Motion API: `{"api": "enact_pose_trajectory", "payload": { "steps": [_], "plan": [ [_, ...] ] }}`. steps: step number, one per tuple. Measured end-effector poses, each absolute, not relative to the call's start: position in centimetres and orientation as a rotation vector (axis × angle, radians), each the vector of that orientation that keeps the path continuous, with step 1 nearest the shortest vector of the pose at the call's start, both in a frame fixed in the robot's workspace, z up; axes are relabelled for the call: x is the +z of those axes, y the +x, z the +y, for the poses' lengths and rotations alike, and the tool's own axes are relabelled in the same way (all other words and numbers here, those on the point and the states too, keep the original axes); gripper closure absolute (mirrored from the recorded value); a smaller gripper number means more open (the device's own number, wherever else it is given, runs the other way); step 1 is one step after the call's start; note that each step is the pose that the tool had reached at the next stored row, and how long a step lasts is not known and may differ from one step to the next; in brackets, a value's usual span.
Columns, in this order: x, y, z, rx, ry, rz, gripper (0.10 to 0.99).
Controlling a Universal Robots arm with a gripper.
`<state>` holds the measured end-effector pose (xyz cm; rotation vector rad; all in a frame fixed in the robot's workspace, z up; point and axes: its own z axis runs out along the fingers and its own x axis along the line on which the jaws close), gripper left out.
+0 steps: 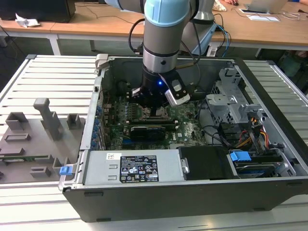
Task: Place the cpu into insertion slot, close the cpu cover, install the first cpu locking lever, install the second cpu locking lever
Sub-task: 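Install the second cpu locking lever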
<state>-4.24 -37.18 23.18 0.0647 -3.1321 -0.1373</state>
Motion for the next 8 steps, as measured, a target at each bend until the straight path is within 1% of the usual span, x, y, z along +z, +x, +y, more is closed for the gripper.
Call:
{"api": "enact_pose_trajectory", "payload": {
  "steps": [4, 6, 8],
  "plan": [
    [22.95, -4.36, -37.20, -0.173, 0.065, -3.131, 0.980],
    [22.89, -4.56, -37.34, -0.204, 0.065, -3.129, 0.980],
    [22.87, -4.77, -37.55, -0.214, 0.065, -3.129, 0.980]
  ]
}}
